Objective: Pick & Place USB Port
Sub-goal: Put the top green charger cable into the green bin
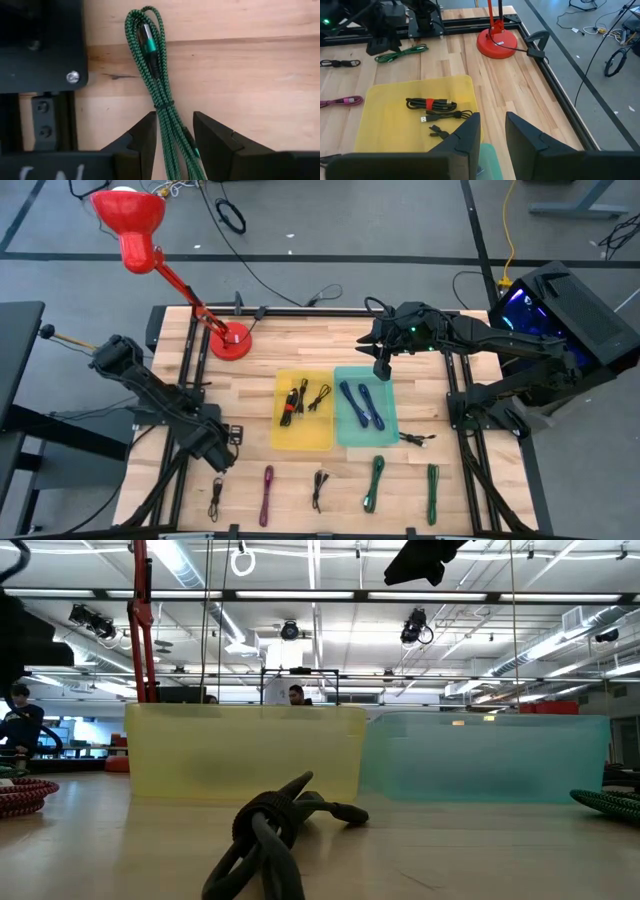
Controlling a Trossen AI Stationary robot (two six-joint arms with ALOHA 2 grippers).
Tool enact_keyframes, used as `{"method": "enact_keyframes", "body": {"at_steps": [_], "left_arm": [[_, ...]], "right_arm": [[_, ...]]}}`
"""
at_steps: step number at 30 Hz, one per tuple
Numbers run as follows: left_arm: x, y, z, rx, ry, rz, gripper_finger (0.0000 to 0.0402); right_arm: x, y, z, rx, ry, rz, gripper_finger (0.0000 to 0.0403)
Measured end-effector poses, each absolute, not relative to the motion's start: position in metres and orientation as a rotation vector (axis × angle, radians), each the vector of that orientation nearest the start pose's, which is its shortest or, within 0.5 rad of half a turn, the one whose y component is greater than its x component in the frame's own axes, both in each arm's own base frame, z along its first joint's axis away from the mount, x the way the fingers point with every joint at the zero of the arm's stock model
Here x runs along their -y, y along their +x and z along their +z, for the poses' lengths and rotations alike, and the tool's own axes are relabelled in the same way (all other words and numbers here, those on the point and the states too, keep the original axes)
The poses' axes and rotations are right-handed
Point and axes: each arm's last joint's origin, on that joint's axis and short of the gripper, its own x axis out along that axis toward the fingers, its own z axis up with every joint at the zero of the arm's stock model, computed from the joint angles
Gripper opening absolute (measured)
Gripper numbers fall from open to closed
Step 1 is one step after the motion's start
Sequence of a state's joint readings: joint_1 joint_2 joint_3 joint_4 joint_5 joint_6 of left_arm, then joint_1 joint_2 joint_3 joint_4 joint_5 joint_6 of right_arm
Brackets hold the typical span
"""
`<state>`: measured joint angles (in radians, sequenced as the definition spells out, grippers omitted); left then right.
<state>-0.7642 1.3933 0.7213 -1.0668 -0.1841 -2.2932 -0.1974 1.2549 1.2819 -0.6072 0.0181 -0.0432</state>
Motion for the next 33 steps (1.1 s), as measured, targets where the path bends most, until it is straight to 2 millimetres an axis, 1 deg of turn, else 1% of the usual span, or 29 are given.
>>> {"method": "enact_keyframes", "body": {"at_steps": [4, 10, 15, 18, 19, 22, 25, 28, 30, 33], "left_arm": [[0.121, 0.138, 0.152, -1.047, -1.017, 1.267, 0.0133], [0.116, 0.132, 0.137, -1.069, -1.033, 1.276, 0.0133], [0.114, 0.13, 0.129, -1.039, -1.034, 1.239, 0.013], [0.113, 0.13, 0.129, -1.041, -1.014, 1.225, 0.0107], [0.113, 0.13, 0.129, -1.04, -1.009, 1.221, 0.0092], [0.113, 0.13, 0.129, -1.039, -0.983, 1.202, 0.003], [0.111, 0.13, 0.129, -1.021, -0.953, 1.196, 0.0025], [0.112, 0.133, 0.135, -0.998, -0.909, 1.195, 0.0025], [0.115, 0.139, 0.151, -0.938, -0.853, 1.154, 0.0025], [0.119, 0.15, 0.186, -0.824, -0.741, 1.104, 0.0025]], "right_arm": [[0.052, 0.257, 0.368, -0.583, 0.01, -0.196, 0.0094], [0.052, 0.257, 0.368, -0.583, 0.012, -0.192, 0.0094], [0.051, 0.257, 0.368, -0.583, 0.013, -0.188, 0.0094], [0.051, 0.257, 0.368, -0.583, 0.01, -0.188, 0.0094], [0.052, 0.257, 0.368, -0.583, 0.01, -0.188, 0.0094], [0.052, 0.257, 0.368, -0.583, 0.01, -0.188, 0.0094], [0.052, 0.257, 0.368, -0.583, 0.01, -0.188, 0.0094], [0.052, 0.257, 0.368, -0.583, 0.006, -0.191, 0.0094], [0.052, 0.257, 0.368, -0.586, -0.012, -0.207, 0.0094], [0.054, 0.256, 0.368, -0.596, -0.027, -0.257, 0.0094]]}}
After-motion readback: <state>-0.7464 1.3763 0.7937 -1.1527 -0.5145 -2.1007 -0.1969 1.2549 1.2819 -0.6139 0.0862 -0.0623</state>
